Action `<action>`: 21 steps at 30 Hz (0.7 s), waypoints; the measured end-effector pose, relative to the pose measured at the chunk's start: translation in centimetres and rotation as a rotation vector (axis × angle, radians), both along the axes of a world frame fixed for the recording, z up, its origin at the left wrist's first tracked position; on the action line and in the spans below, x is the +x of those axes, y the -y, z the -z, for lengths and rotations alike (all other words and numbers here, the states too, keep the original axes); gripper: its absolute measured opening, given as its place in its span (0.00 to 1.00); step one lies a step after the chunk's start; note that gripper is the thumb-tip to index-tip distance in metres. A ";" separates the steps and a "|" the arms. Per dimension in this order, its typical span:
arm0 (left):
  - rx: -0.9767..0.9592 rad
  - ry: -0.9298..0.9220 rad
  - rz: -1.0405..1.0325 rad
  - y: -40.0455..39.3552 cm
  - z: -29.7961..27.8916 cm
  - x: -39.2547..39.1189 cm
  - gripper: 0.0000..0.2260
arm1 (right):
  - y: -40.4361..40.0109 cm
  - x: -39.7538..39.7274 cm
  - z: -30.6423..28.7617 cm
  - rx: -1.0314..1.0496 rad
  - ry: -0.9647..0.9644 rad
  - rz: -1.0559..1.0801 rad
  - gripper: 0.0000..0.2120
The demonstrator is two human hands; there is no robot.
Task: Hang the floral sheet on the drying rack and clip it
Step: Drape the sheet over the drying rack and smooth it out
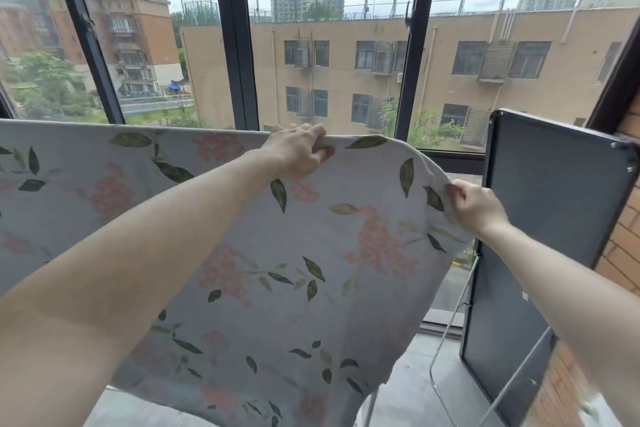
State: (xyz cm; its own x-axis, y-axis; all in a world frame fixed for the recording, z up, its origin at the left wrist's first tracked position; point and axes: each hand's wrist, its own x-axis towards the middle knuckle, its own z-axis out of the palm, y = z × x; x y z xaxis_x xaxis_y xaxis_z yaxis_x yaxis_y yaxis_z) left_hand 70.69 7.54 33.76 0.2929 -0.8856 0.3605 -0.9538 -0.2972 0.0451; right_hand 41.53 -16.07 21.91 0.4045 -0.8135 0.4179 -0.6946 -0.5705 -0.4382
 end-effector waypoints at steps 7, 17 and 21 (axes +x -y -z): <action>0.018 0.003 -0.051 -1.0 -0.2 0.7 0.10 | -3.8 1.5 6.9 0.797 0.191 0.034 0.40; 0.027 0.024 -0.031 -0.9 -0.4 -0.1 0.10 | -12.3 -0.9 17.4 0.464 0.420 0.025 0.21; -0.009 0.004 -0.024 -1.1 -0.4 -0.3 0.14 | -10.2 -1.4 15.3 0.397 0.430 0.126 0.13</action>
